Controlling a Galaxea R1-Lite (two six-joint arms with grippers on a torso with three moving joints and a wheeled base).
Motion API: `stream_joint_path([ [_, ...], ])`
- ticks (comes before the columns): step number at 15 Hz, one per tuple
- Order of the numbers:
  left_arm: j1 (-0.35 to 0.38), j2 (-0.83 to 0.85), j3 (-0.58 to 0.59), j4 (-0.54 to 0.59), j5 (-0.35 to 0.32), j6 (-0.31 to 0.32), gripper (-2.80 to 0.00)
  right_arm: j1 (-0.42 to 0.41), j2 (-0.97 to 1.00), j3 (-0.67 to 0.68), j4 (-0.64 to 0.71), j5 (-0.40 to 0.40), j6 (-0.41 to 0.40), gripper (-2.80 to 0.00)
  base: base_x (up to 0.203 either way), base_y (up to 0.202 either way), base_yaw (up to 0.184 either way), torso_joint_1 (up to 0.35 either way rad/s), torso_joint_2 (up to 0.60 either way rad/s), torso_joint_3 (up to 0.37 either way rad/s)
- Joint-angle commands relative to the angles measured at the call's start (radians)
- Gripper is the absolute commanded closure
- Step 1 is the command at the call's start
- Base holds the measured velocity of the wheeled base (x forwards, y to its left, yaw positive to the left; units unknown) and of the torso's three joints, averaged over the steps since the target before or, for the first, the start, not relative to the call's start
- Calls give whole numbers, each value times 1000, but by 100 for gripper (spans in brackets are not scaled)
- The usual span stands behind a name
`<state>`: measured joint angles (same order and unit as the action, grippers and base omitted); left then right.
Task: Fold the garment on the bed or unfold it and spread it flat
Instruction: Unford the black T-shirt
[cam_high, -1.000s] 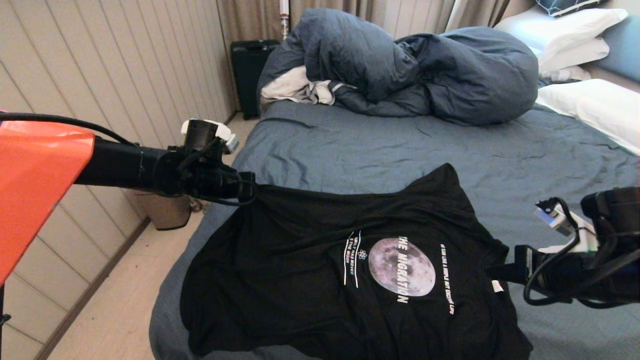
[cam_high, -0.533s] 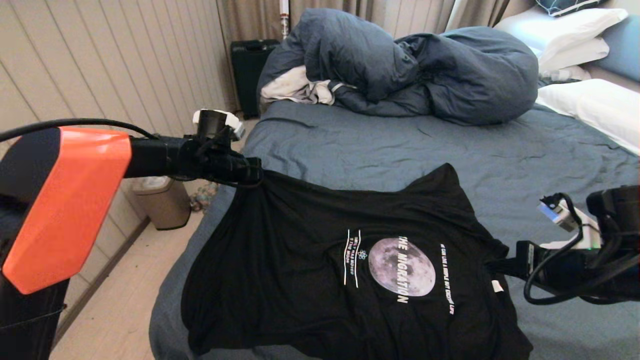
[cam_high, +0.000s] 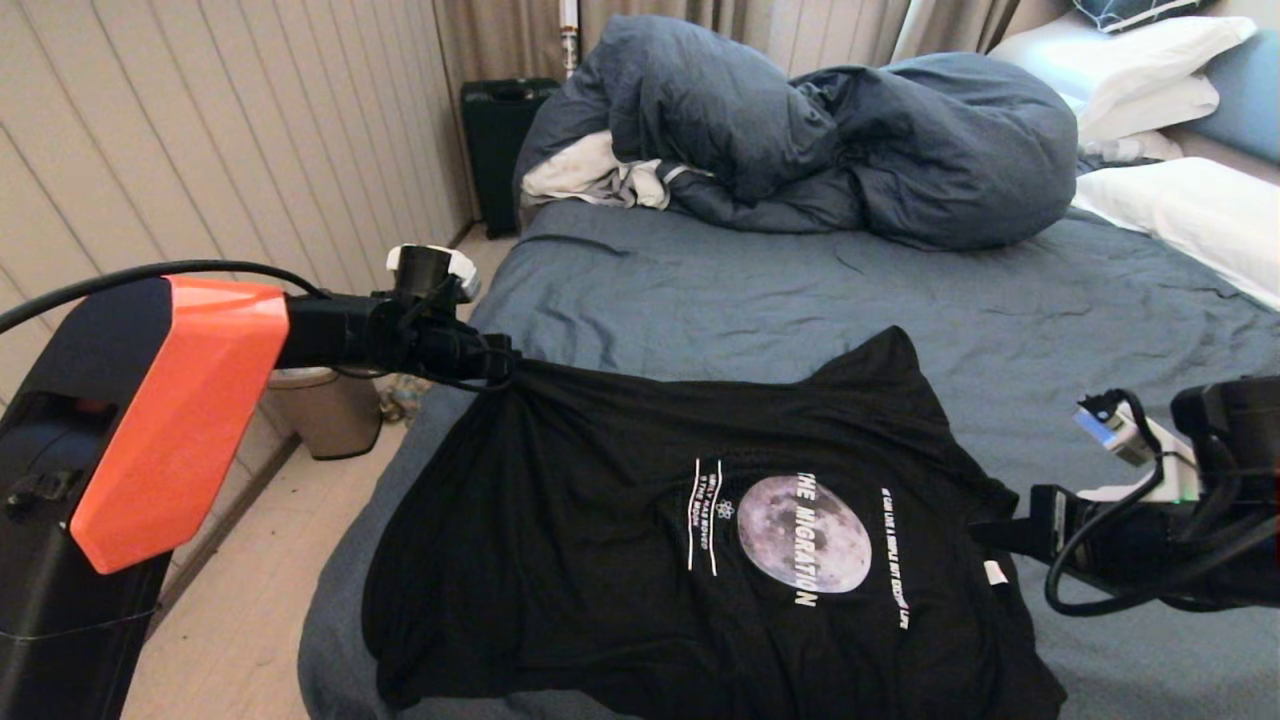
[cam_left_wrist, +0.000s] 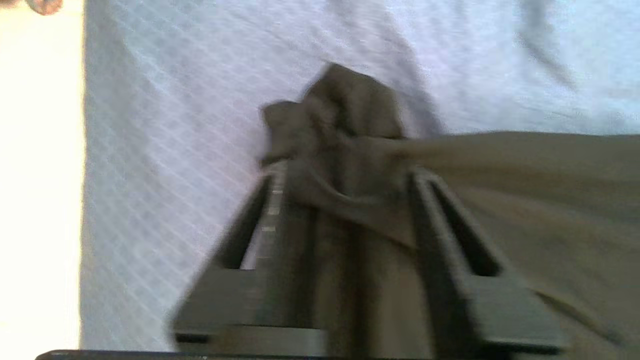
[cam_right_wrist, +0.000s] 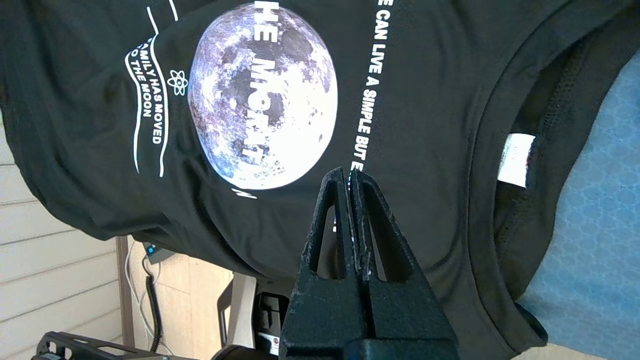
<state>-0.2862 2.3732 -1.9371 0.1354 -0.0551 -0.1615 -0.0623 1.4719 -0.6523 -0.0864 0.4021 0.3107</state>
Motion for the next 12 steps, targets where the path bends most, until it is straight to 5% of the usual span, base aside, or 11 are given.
stream_joint_path([
  [1, 2, -47, 5, 12, 0, -16, -280, -2, -6, -3, -1, 3, 2, 0, 0, 0, 0, 0, 0, 0],
  [4, 35, -166, 70, 50, 0, -55, -280, -52, -20, -18, -2, 7, 6, 0, 0, 0, 0, 0, 0, 0],
  [7, 101, -316, 338, 45, -46, -61, -280, -125, -21, -52, -3, 14, 4, 0, 0, 0, 0, 0, 0, 0],
  [8, 119, -376, 463, 28, -76, -61, 0, -131, -22, -47, -3, 18, -1, 0, 0, 0, 0, 0, 0, 0],
  [12, 158, -564, 907, -158, -154, -60, 0, -207, -6, -63, -13, 20, -52, 0, 0, 0, 0, 0, 0, 0],
])
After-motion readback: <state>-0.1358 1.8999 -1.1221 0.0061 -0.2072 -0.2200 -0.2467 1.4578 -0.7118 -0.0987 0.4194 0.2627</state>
